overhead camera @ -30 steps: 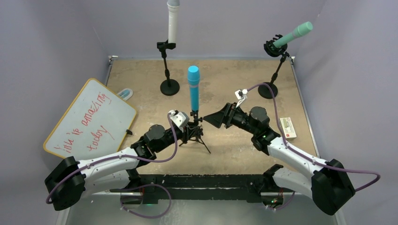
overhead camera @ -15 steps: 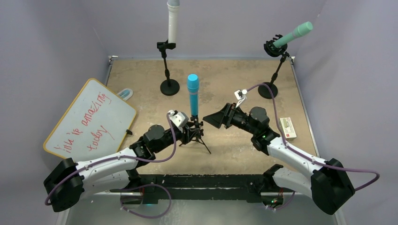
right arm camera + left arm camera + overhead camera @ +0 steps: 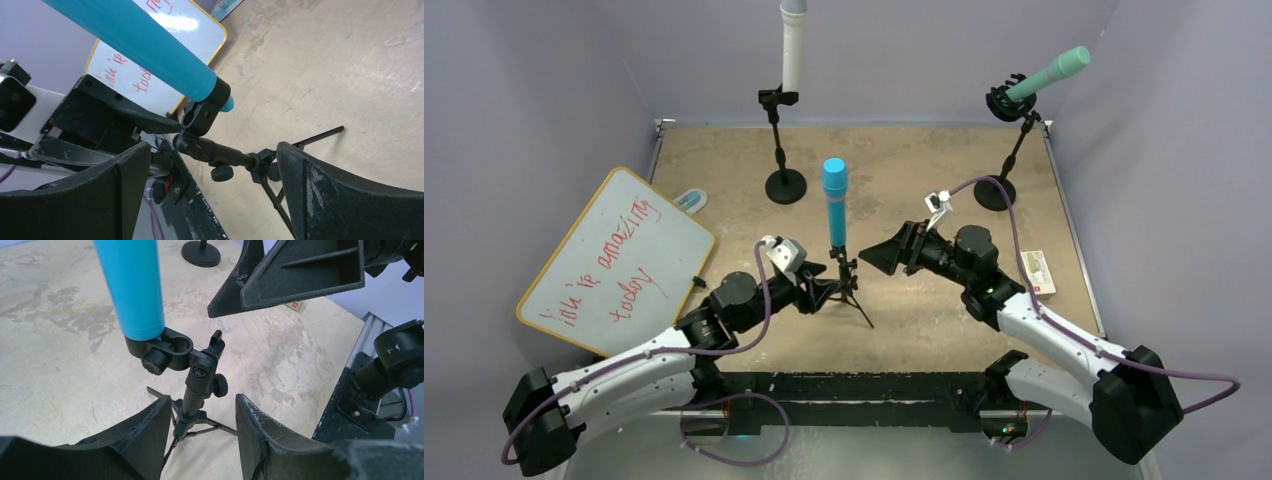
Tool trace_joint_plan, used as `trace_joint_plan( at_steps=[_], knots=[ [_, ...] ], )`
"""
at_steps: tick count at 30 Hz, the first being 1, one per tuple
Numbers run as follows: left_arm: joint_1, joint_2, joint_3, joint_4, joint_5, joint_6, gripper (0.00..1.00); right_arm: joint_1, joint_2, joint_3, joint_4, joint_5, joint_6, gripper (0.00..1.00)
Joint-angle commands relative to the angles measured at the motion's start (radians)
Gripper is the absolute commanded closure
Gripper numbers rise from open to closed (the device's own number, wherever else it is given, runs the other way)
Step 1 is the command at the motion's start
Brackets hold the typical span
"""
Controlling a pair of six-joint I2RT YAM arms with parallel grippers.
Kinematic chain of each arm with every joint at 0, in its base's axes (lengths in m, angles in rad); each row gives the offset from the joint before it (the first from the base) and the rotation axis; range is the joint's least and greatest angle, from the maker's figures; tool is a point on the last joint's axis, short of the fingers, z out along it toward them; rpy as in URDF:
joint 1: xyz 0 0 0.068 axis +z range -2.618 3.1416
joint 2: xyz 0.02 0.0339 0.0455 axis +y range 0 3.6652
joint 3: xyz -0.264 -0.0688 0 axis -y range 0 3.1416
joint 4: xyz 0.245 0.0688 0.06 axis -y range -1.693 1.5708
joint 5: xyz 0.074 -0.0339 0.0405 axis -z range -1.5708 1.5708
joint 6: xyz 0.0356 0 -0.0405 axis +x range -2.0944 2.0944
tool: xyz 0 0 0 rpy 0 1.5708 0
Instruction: Remove the microphone from the stand
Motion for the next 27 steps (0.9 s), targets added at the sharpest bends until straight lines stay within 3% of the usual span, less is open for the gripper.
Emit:
trace_joint_plan(
  at_steps=[1, 4, 10, 20, 27],
  knots=[
    [-0.002, -0.064, 0.036, -0.084, -0.082, -0.109, 0.51, 0.0, -0.004, 0.087, -0.05, 0.046, -0.113, 0.05],
    [-0.002, -0.086, 0.048, -0.11, -0.136, -0.16, 0.48, 0.0, 0.026, 0.149, -0.107, 0.065, -0.18, 0.09],
    [-0.002, -0.105, 0.075, -0.133, -0.254, -0.261, 0.3, 0.023, 0.051, 0.258, -0.176, 0.17, -0.337, 0.13],
    [-0.002, -0.068, 0.133, -0.156, -0.343, -0.343, 0.29, 0.076, 0.126, 0.355, -0.159, 0.22, -0.443, 0.13],
    [-0.002, -0.07, 0.167, -0.137, -0.359, -0.207, 0.29, 0.097, 0.157, 0.333, -0.151, 0.198, -0.411, 0.14]
  ],
)
